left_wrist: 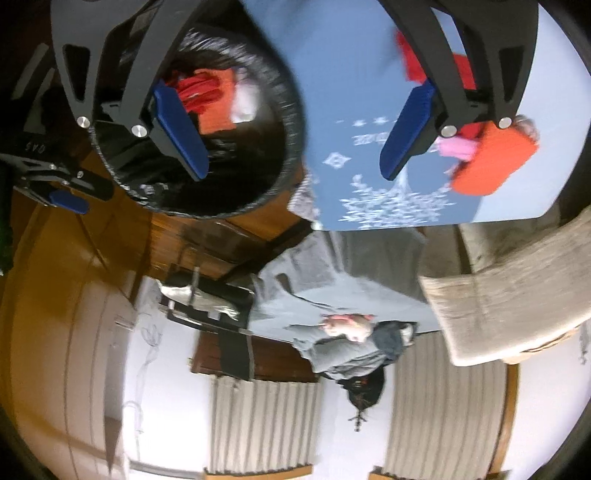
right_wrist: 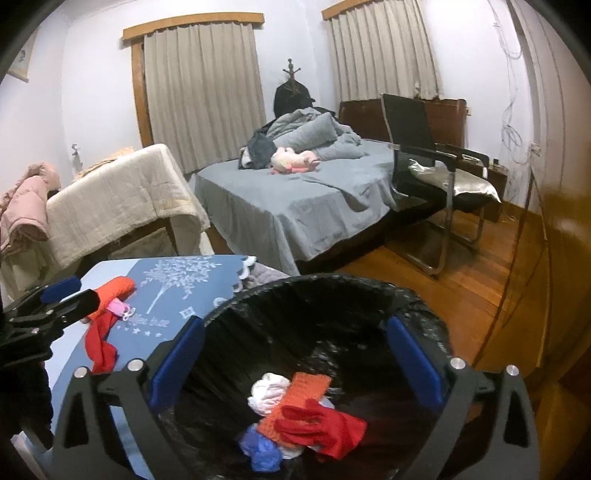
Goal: Collect trash
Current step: 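Return to the table and grasp the red sock with the right tool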
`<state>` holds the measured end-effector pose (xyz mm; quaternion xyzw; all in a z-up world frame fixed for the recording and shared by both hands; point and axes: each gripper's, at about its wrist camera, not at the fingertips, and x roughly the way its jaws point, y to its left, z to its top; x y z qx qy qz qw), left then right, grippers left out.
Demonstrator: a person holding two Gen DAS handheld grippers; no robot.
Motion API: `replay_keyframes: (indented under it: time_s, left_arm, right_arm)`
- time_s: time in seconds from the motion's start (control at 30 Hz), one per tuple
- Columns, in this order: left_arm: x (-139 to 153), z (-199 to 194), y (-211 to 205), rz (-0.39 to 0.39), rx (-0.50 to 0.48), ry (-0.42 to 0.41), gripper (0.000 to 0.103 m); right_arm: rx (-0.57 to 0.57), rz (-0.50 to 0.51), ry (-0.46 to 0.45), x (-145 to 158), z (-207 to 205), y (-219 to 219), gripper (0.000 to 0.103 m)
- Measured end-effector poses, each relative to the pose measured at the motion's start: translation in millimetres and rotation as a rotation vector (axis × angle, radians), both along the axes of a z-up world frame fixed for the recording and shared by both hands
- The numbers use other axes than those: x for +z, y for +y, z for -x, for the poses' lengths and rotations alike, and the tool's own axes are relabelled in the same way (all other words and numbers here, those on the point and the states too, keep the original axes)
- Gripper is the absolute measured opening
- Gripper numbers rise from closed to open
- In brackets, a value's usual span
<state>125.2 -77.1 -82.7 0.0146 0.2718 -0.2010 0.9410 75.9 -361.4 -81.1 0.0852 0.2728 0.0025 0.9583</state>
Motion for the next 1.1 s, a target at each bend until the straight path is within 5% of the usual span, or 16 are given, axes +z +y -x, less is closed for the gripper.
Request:
replay_keyframes:
  time_s: [0.57,1.1]
  left_arm:
    - [-0.4,20.1,133.6,-0.036,0.282,-0.016,0.094]
    - [-37.6,17.3,236.1,-0.061,0.475,0.043,0.094]
  right_arm:
    - [0.225,-0.021,-0.005,-0.2,-35.7,137.2,0.097]
    - [0.416,0.007,0.071,-44.5,-74.9,254.0,0.097]
